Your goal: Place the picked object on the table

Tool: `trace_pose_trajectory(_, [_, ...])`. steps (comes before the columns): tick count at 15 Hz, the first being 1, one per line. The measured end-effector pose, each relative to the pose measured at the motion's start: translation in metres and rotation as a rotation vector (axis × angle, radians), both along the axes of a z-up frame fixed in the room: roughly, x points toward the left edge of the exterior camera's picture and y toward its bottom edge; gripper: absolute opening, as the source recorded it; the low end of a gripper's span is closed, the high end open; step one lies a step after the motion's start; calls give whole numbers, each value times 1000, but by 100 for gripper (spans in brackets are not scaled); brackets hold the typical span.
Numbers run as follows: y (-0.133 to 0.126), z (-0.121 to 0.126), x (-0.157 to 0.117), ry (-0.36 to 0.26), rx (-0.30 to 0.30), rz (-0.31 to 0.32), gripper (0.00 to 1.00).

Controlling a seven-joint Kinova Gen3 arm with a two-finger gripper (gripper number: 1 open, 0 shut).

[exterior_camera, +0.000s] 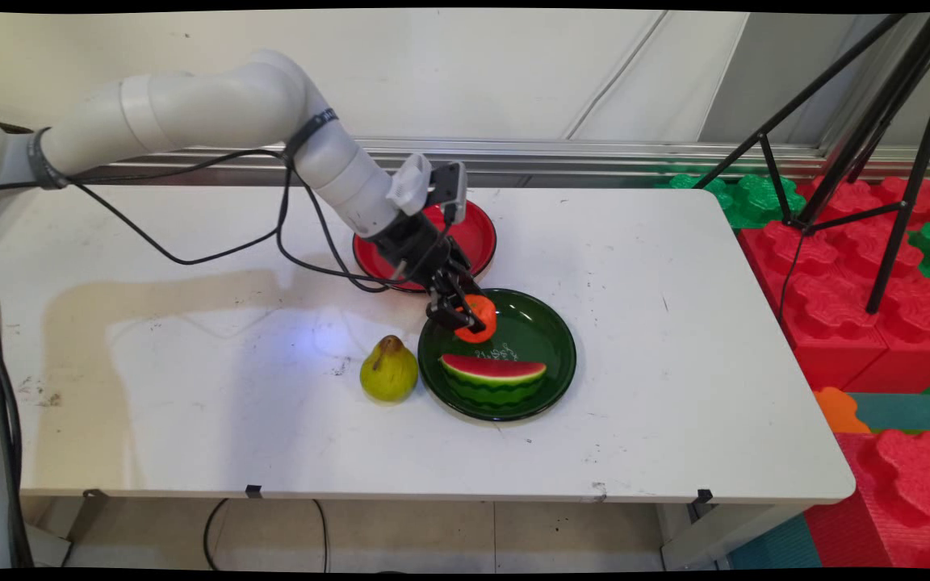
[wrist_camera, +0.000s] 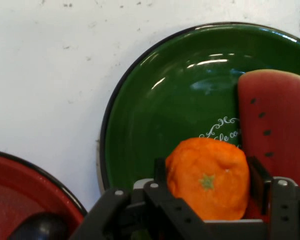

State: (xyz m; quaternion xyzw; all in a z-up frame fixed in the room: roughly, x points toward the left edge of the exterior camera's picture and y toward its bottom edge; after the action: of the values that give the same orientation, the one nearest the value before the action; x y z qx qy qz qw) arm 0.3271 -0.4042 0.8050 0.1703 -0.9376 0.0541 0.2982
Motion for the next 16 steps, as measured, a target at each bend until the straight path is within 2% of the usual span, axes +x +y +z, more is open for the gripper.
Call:
trace_pose_trajectory(7, [21, 29, 25, 41, -34, 22, 0])
trace_pose_trajectory(16, [60, 71, 79, 91, -64, 69, 0])
